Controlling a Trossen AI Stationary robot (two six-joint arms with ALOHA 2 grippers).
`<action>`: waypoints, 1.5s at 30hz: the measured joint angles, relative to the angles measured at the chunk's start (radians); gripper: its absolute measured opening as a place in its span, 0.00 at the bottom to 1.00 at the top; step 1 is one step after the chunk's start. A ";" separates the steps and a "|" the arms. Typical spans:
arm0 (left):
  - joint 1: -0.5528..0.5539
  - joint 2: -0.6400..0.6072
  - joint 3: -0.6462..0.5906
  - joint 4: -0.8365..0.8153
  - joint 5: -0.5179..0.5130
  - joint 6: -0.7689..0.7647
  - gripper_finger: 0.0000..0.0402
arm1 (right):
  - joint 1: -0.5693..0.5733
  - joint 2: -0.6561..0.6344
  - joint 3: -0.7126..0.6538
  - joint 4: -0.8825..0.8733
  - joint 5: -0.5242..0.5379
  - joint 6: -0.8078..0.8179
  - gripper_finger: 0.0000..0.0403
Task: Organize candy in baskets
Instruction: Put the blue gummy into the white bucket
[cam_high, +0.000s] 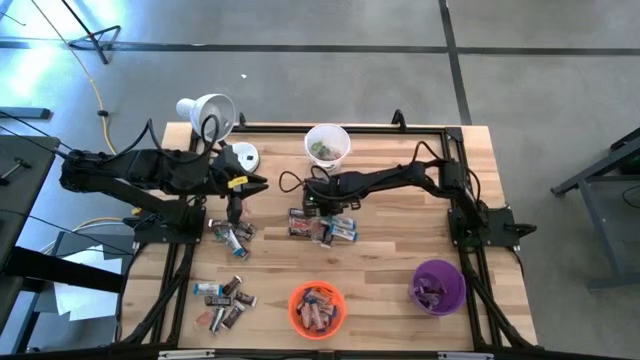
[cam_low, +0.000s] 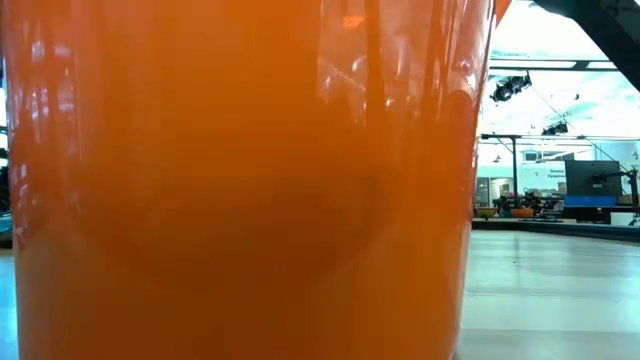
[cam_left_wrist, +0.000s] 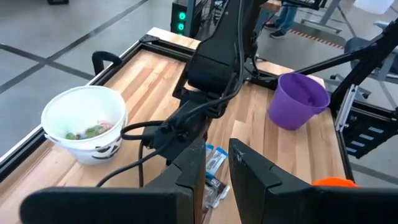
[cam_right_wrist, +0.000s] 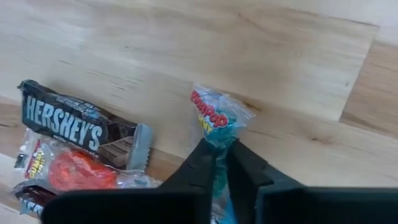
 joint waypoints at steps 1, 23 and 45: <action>0.000 0.000 0.000 -0.002 0.000 0.003 0.14 | -0.001 0.000 0.000 0.001 -0.004 -0.005 0.03; 0.058 -0.008 0.000 0.029 -0.121 0.069 0.14 | -0.050 -0.053 0.601 -0.463 0.322 -0.469 0.00; 0.167 -0.008 0.000 0.169 -0.158 0.104 0.14 | -0.350 -0.033 0.638 -0.447 0.073 -0.900 0.27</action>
